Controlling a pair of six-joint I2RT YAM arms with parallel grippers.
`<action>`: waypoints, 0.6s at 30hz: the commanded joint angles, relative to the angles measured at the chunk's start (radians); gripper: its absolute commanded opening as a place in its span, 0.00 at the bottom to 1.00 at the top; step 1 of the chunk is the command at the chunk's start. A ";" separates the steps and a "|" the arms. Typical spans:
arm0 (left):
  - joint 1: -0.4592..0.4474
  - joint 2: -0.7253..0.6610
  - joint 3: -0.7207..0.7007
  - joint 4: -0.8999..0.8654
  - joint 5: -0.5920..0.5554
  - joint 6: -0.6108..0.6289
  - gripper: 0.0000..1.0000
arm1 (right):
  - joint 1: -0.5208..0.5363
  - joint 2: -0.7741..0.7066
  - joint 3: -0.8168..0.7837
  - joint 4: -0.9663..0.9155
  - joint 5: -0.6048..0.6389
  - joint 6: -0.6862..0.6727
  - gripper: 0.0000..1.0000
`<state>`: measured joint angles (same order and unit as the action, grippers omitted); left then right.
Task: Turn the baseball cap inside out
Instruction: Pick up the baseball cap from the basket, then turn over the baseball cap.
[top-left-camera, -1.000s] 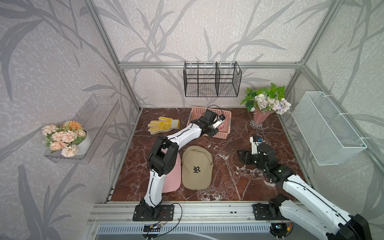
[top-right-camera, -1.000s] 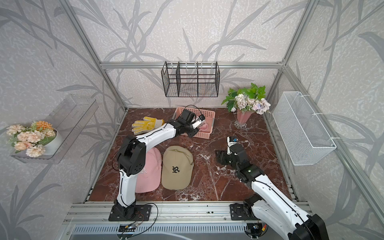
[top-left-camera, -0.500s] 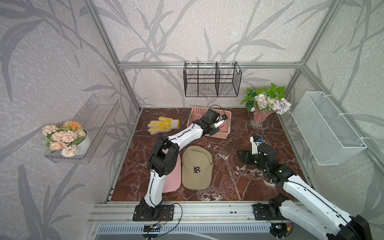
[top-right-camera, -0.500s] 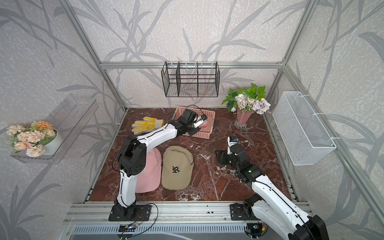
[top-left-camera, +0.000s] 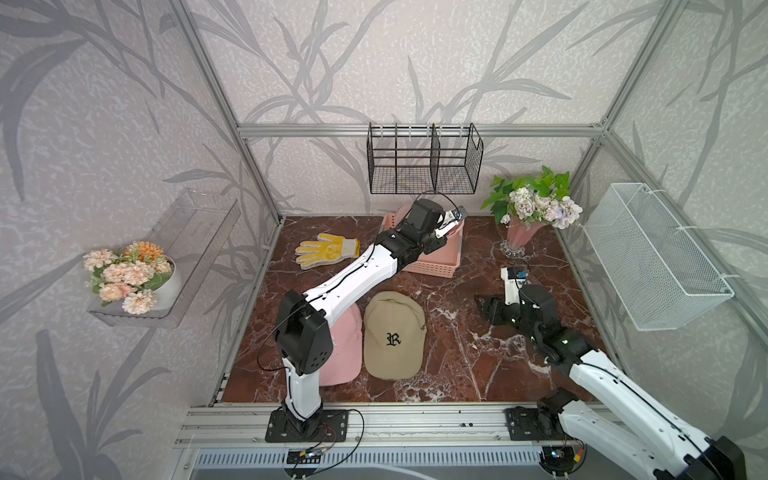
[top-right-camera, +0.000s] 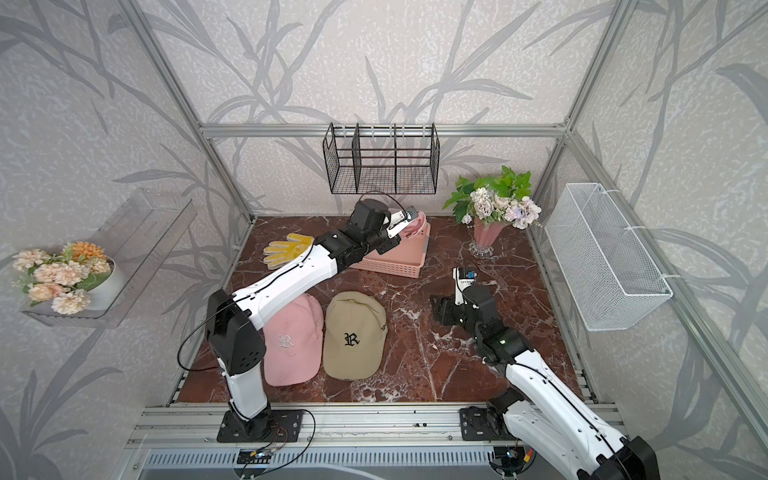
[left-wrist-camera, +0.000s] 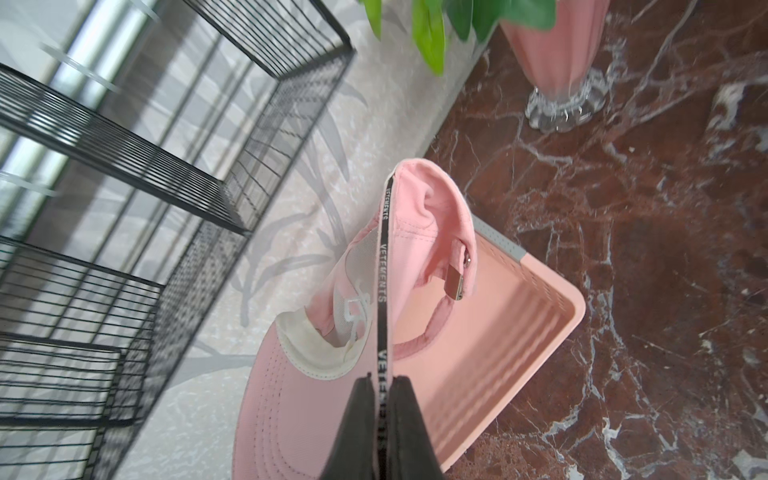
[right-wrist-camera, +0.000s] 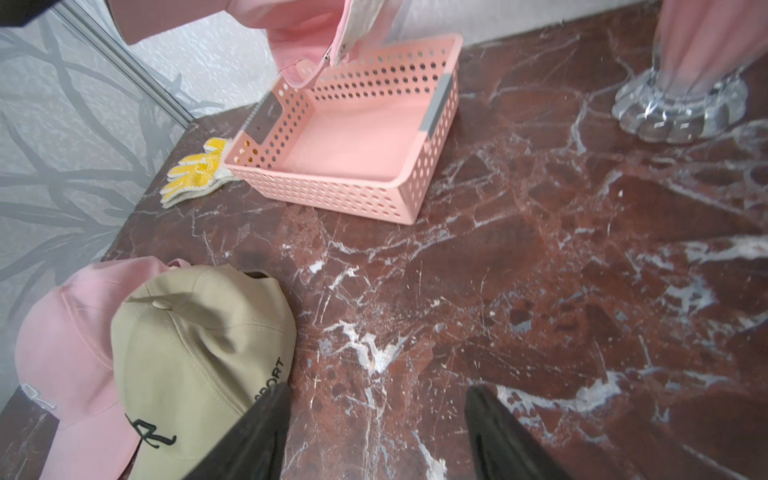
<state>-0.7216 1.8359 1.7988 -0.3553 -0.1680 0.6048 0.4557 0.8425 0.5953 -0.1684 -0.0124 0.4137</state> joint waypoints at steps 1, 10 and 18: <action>-0.013 -0.077 0.054 -0.040 0.032 -0.047 0.00 | -0.007 -0.011 0.093 -0.002 -0.019 -0.089 0.71; -0.019 -0.170 0.074 -0.214 0.360 -0.253 0.00 | -0.007 0.010 0.238 -0.008 -0.064 -0.178 0.75; -0.021 -0.283 -0.086 -0.186 0.548 -0.307 0.00 | -0.012 0.021 0.300 -0.034 -0.003 -0.267 0.76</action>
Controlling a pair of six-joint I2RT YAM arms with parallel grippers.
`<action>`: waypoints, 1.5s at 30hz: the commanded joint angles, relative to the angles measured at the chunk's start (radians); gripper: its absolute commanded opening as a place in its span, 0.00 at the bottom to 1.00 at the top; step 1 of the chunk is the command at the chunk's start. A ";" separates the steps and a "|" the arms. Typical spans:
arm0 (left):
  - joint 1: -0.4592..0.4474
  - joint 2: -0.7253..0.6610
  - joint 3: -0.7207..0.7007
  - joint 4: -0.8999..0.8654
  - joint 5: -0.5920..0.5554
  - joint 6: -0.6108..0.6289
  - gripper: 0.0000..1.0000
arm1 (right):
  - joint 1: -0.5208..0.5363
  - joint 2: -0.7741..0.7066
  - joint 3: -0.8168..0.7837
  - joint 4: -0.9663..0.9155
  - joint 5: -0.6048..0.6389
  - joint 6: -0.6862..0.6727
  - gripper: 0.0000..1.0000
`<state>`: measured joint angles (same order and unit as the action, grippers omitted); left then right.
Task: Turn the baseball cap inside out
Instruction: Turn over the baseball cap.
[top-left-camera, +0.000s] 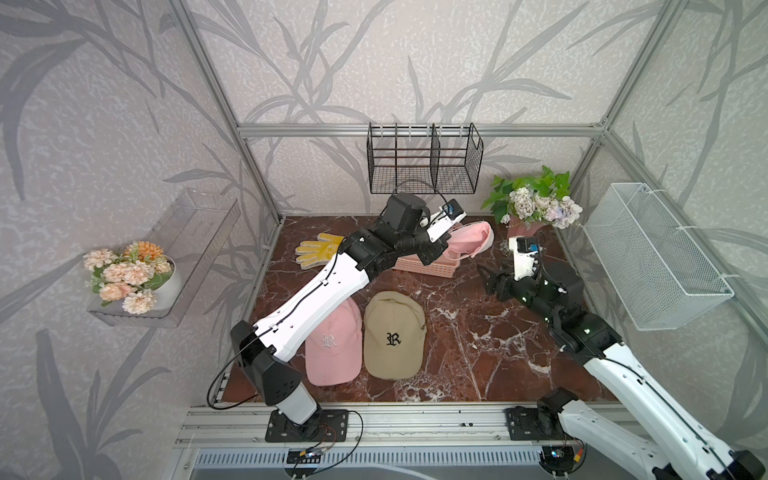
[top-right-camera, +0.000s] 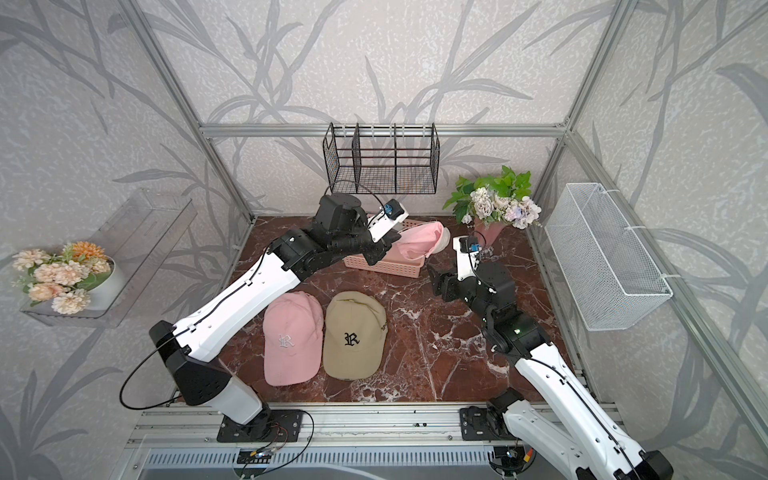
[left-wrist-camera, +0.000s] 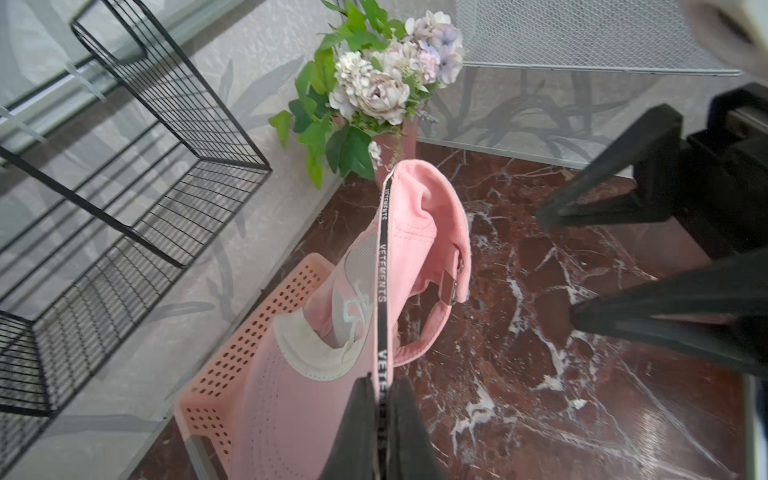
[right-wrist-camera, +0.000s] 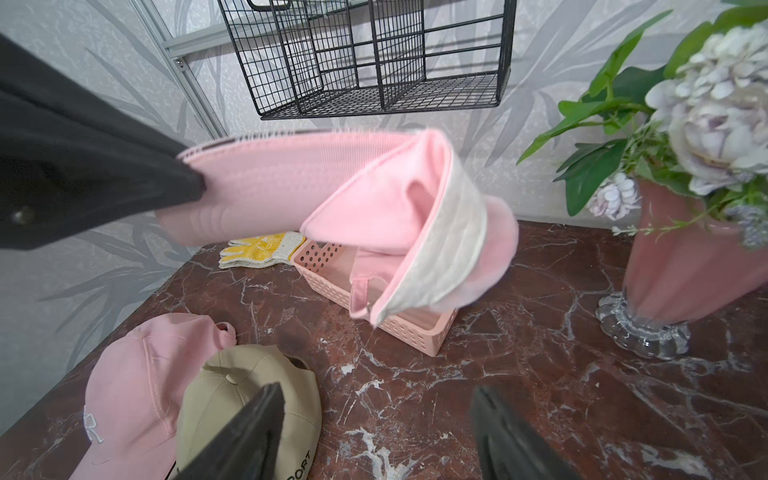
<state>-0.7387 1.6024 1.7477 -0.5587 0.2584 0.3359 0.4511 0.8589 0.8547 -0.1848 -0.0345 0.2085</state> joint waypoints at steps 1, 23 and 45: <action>-0.004 -0.058 -0.050 0.020 0.139 -0.035 0.00 | -0.008 0.007 0.050 -0.022 0.024 -0.070 0.76; 0.022 -0.140 -0.192 0.113 0.377 0.020 0.00 | -0.079 -0.005 0.028 -0.029 -0.330 -0.050 0.12; 0.072 -0.182 -0.530 0.503 0.499 -0.019 0.41 | -0.080 -0.037 0.061 -0.062 -0.391 -0.012 0.00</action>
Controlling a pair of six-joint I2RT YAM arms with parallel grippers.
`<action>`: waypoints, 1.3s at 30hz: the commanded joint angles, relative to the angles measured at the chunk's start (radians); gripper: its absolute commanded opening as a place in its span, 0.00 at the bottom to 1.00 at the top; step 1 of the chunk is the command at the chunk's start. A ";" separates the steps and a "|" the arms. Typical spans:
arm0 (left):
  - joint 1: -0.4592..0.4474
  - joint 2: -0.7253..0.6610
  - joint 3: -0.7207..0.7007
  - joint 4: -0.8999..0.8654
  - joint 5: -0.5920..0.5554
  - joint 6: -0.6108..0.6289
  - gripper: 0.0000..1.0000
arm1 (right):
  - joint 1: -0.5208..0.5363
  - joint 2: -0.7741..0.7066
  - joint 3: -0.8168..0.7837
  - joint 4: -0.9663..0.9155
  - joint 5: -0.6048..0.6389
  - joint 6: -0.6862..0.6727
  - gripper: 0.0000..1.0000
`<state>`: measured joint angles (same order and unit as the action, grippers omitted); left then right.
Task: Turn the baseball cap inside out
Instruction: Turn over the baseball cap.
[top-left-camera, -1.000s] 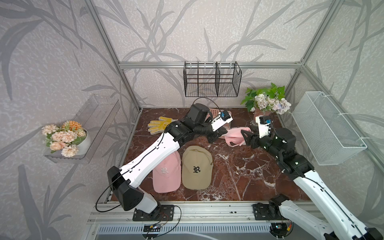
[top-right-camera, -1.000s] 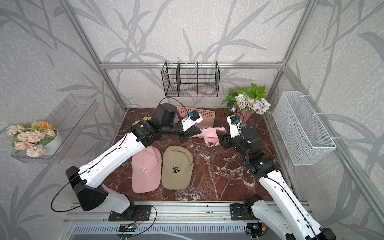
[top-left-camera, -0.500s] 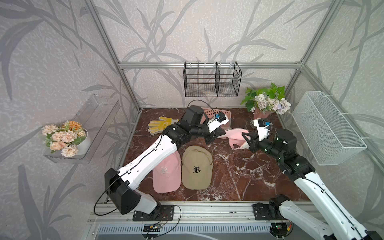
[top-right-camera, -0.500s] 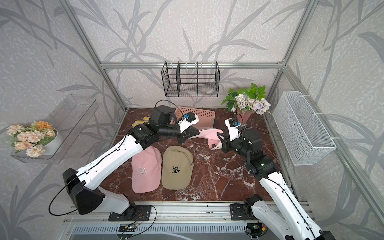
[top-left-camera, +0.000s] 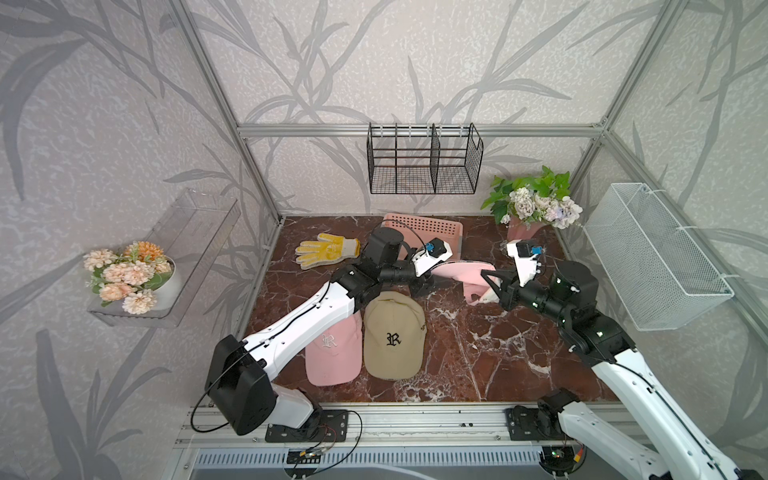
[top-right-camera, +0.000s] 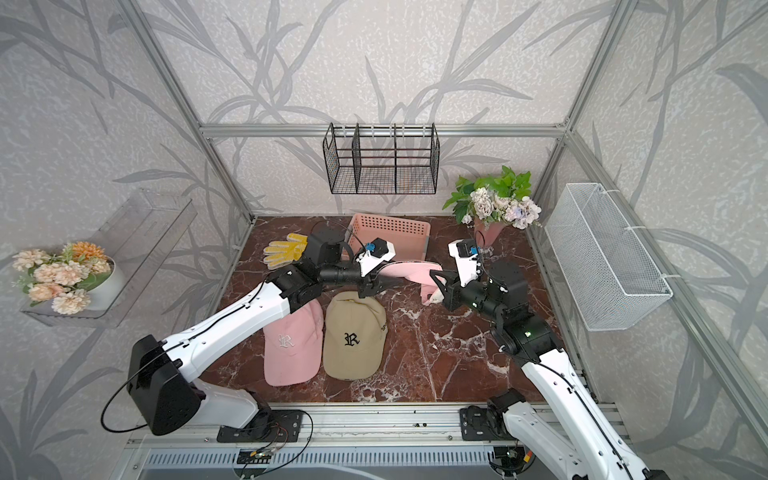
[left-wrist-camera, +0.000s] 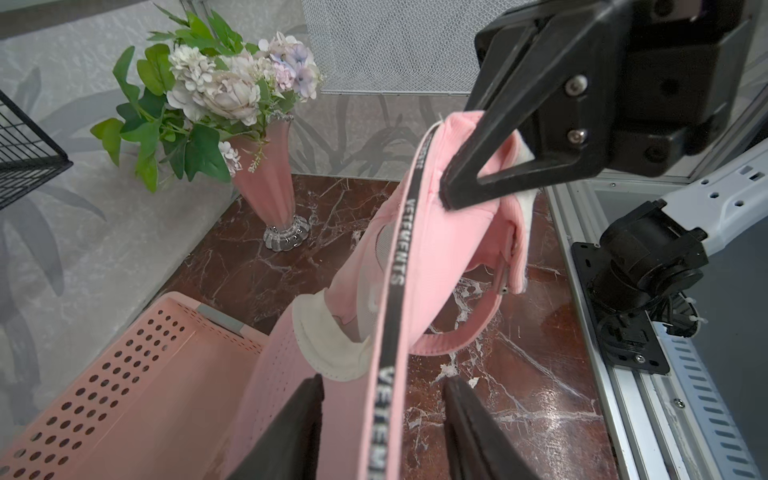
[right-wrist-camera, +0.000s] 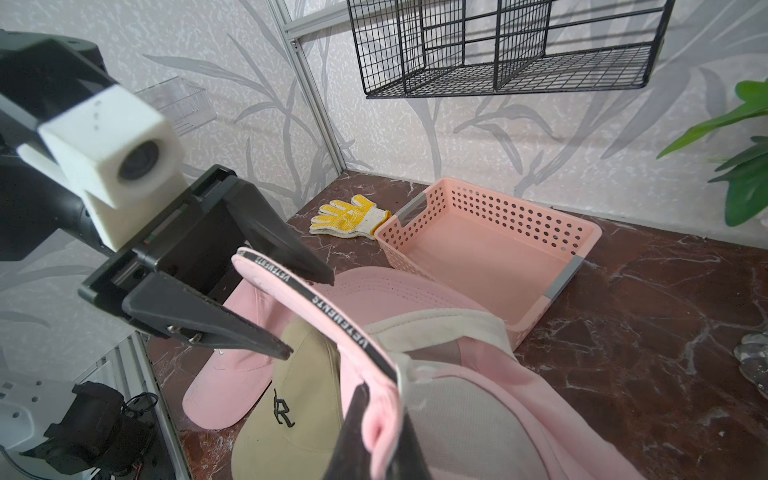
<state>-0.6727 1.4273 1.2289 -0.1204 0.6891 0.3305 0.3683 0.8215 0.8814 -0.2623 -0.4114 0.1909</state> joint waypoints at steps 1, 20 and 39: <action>0.006 -0.007 -0.015 0.072 0.085 -0.018 0.32 | 0.002 0.002 0.033 0.014 -0.009 0.005 0.00; 0.018 -0.028 0.061 0.004 0.009 -0.278 0.00 | 0.003 0.032 -0.025 -0.071 0.363 0.009 0.51; 0.091 -0.105 0.046 0.020 0.190 -0.553 0.00 | 0.003 0.189 0.001 -0.127 0.708 0.004 0.53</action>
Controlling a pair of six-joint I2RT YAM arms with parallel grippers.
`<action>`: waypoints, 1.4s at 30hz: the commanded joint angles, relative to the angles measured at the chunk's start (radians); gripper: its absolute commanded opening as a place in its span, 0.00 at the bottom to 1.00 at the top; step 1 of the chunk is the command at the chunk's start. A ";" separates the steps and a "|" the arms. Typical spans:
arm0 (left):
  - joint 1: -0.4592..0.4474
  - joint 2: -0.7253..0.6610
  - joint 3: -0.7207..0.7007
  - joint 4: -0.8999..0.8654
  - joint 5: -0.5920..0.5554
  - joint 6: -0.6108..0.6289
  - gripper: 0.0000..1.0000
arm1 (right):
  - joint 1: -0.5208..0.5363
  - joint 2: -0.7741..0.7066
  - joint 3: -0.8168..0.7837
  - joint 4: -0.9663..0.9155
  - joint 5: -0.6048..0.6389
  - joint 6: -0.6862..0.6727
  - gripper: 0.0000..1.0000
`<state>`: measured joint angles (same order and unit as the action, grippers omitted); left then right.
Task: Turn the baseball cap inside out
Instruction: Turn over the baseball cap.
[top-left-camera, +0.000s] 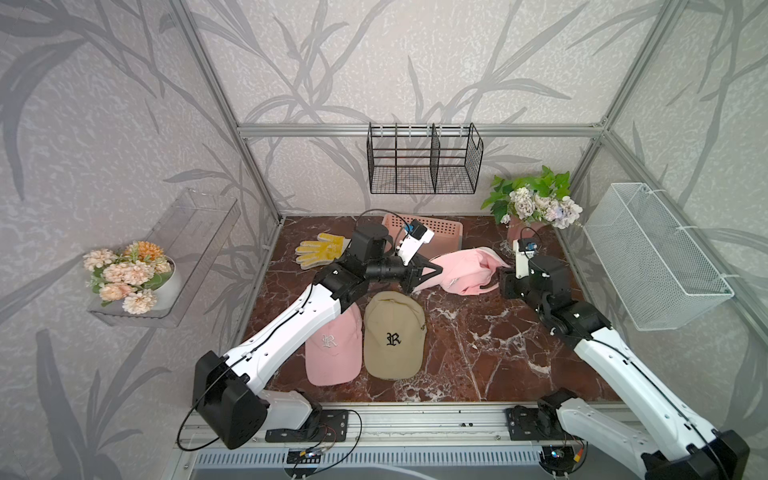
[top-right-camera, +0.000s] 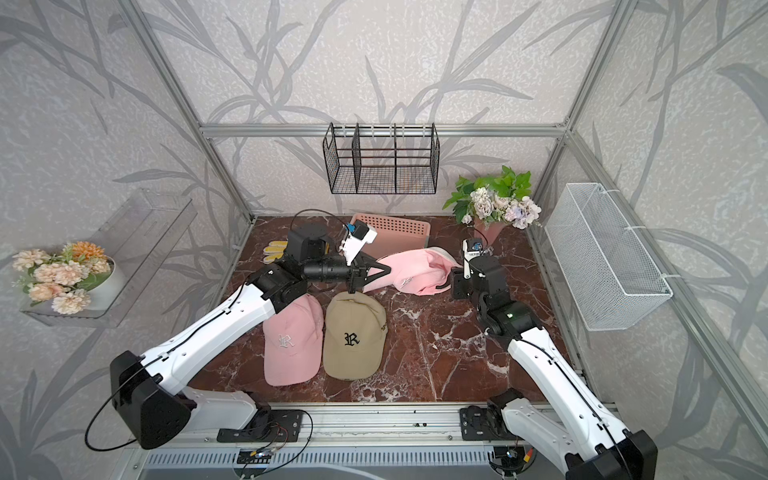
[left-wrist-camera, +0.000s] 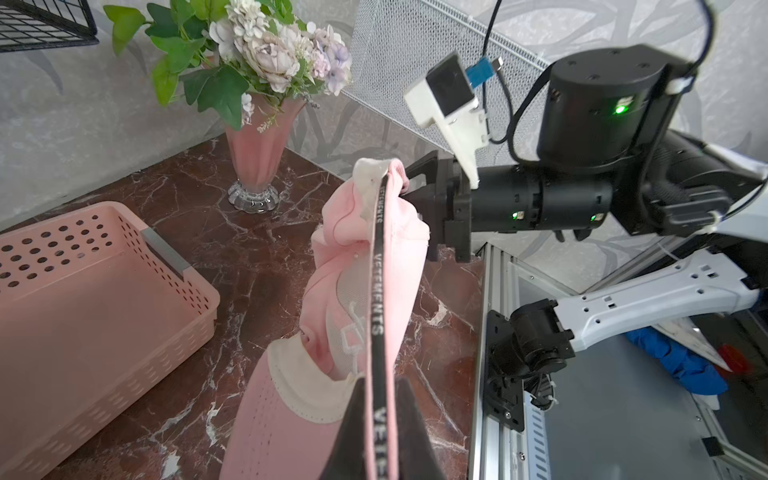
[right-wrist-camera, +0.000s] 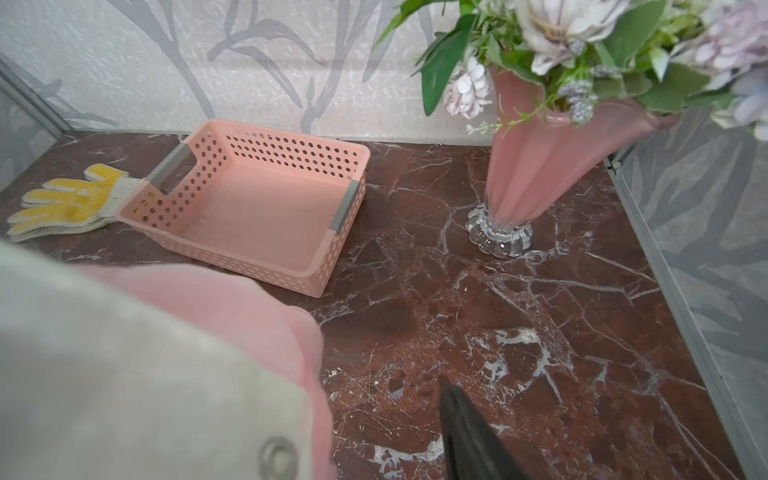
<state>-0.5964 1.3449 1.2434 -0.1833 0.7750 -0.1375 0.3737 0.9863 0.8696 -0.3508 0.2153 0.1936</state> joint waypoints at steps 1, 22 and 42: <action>0.017 -0.021 0.030 0.088 0.127 -0.095 0.00 | -0.004 0.034 0.015 -0.035 0.092 0.003 0.53; 0.037 0.021 -0.004 0.113 -0.099 -0.247 0.00 | -0.113 -0.166 -0.031 0.021 -0.401 -0.003 0.75; 0.037 0.058 0.020 0.103 -0.046 -0.289 0.00 | -0.150 -0.123 -0.027 0.081 -0.842 0.058 0.71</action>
<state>-0.5617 1.4014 1.2415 -0.1200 0.6930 -0.4164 0.2272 0.8501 0.8162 -0.2810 -0.5705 0.2401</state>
